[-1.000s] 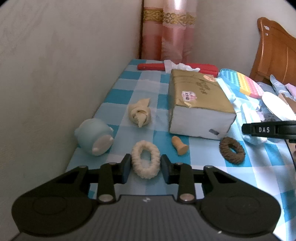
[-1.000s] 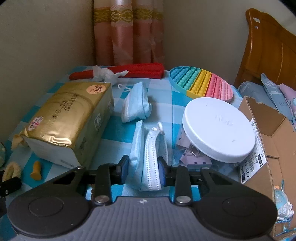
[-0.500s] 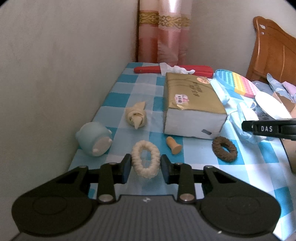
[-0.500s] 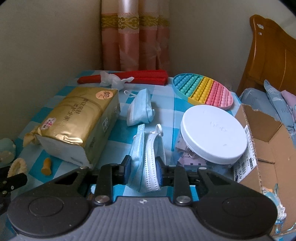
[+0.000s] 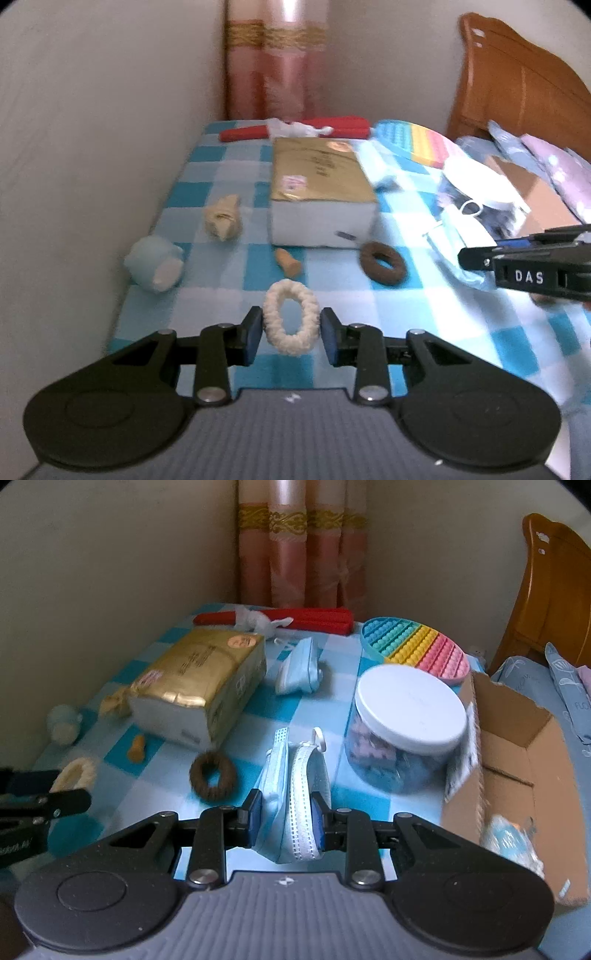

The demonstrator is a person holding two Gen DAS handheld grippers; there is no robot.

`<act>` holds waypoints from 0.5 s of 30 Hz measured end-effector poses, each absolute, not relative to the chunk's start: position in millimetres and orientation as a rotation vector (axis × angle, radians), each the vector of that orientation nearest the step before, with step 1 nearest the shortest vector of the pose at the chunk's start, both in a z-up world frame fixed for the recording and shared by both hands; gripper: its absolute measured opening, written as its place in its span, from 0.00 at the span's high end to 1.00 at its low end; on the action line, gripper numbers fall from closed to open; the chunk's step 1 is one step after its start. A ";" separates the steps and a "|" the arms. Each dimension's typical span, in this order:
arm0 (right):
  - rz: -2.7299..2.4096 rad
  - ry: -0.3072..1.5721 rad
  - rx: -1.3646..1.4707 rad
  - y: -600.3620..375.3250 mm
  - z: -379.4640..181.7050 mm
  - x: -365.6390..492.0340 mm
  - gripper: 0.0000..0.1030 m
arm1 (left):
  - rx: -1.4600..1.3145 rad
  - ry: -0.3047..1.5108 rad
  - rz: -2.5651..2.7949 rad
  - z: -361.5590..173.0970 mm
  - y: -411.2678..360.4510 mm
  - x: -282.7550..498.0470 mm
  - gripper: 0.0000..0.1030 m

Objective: Organize soft objects
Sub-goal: 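Carry the mask into the cardboard box and open the right tool while the left carries the ring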

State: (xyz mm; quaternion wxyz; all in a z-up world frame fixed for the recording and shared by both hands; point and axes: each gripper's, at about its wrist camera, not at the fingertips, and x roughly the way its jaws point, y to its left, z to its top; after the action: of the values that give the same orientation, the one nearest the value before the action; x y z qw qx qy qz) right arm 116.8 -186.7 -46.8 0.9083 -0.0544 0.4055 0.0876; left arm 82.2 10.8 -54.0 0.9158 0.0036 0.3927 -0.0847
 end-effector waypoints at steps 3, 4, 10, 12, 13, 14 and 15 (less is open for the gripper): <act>0.184 0.848 -0.103 -197.2 -43.0 100.7 0.69 | 0.020 0.809 -0.201 -49.9 1.7 72.4 0.68; 0.183 0.850 -0.098 -202.1 -40.8 94.9 0.69 | 0.026 0.806 -0.209 -48.2 -1.7 69.7 0.68; 0.143 0.807 -0.084 -234.0 -18.5 66.5 0.69 | 0.063 0.788 -0.268 -39.4 -26.3 59.9 0.68; 0.116 0.778 -0.081 -245.8 -9.1 59.5 0.69 | 0.065 0.784 -0.285 -37.7 -33.3 59.2 0.68; 0.098 0.759 -0.079 -253.9 -3.2 57.0 0.69 | 0.066 0.782 -0.296 -36.3 -37.3 59.0 0.68; 0.082 0.746 -0.076 -260.8 0.7 56.9 0.69 | 0.066 0.780 -0.304 -35.3 -40.3 57.3 0.68; 0.062 0.733 -0.071 -269.0 5.2 56.8 0.69 | 0.069 0.778 -0.313 -34.3 -43.7 57.0 0.68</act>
State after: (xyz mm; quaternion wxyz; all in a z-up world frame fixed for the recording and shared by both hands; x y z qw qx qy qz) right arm 56.8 -269.0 5.2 0.9325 -0.0349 0.3581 0.0305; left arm 57.0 -43.7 -34.3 0.9127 0.0333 0.3778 -0.1518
